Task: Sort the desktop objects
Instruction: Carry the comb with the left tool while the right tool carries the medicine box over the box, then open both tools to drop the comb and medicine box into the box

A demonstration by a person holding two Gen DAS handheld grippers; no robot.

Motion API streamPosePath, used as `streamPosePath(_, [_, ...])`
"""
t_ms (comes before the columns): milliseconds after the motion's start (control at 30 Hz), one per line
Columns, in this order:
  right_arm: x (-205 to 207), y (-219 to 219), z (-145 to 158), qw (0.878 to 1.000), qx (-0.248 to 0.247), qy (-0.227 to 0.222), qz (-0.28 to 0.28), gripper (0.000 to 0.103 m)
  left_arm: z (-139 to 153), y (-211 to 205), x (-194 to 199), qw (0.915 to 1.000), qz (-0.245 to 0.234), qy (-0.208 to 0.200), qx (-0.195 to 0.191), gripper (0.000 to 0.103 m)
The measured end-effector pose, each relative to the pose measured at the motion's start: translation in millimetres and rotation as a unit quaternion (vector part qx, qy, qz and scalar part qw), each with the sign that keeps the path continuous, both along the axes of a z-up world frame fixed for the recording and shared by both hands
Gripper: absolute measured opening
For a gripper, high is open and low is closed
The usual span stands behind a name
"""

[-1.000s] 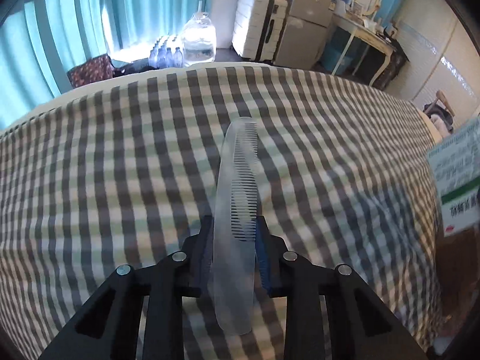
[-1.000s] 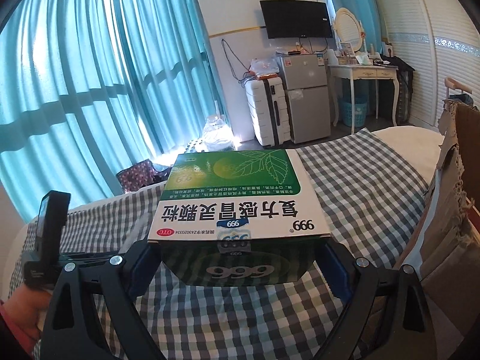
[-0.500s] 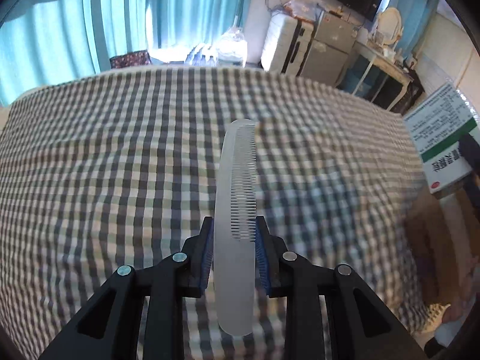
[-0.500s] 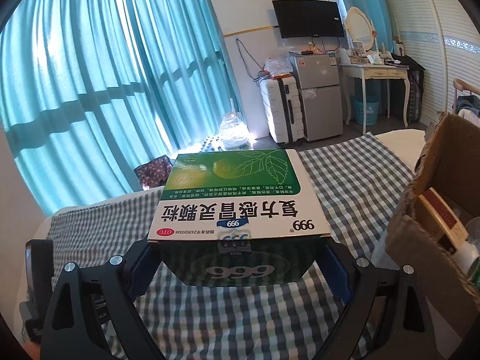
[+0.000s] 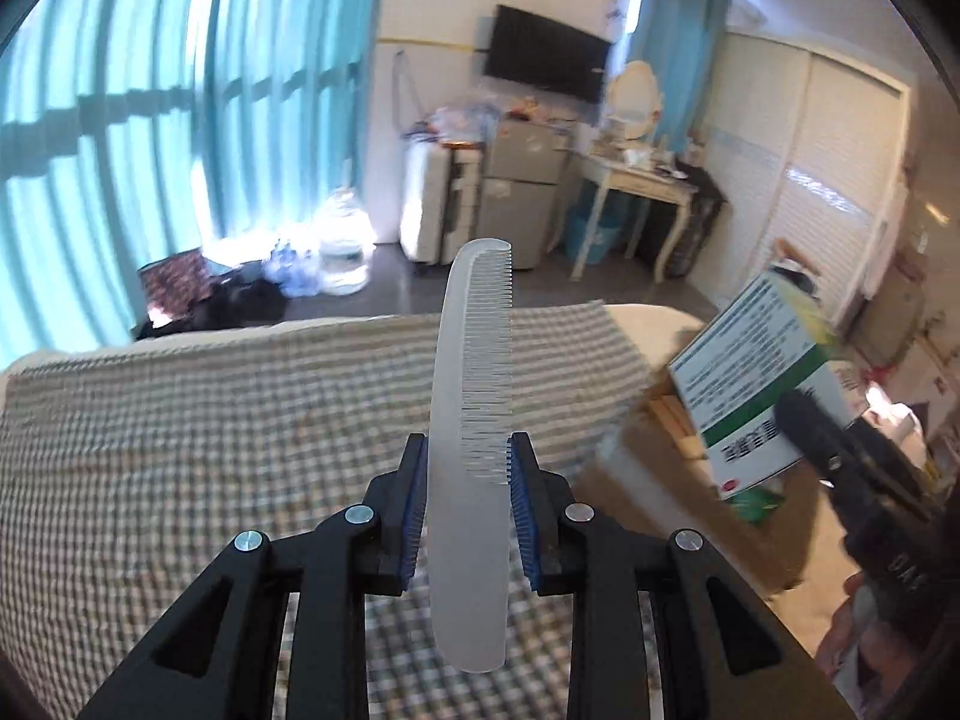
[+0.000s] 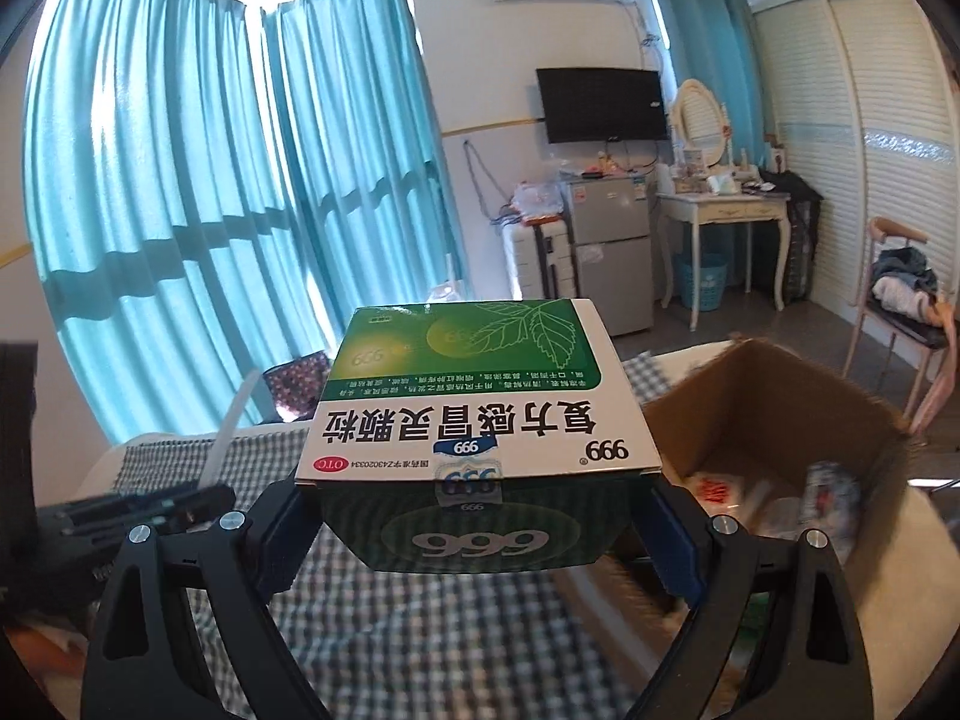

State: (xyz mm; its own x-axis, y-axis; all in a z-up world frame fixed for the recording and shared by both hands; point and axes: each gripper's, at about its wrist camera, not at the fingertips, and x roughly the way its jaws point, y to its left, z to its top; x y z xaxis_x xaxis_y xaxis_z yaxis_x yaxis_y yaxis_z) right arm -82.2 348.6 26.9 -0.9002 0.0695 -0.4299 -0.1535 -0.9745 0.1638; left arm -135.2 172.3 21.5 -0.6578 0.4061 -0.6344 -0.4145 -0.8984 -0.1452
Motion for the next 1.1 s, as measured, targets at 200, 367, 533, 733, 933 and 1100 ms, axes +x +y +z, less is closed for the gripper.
streamPosePath(200, [22.0,73.7,16.9,0.999,-0.003,-0.015,-0.051,0.092,13.1,90.2,15.9,0.9968,-0.08,0.0,0.011,0.026])
streamPosePath(367, [24.1,133.1,4.7,0.995,-0.005,-0.045,-0.092,0.092,-6.7,156.7,10.2,0.9921,-0.123,-0.025,0.002,0.026])
streamPosePath(533, [13.7,185.5,-20.5,0.992,-0.036,-0.066,-0.103,0.092,-24.6,197.3,-9.7,0.9897,-0.137,-0.04,-0.014,0.028])
streamPosePath(733, [-14.2,199.8,-35.3,0.985,-0.062,-0.129,-0.092,0.103,-23.9,175.1,-7.7,0.9974,-0.064,-0.032,-0.013,0.1])
streamPosePath(933, [13.4,164.7,-24.4,0.993,0.002,-0.09,-0.077,0.103,-12.8,106.4,31.0,0.9985,0.034,0.022,-0.037,0.103])
streamPosePath(1100, [53.3,119.7,-30.0,0.997,0.002,-0.044,-0.061,0.103,-12.1,44.4,71.8,0.9856,0.151,0.066,-0.036,0.103])
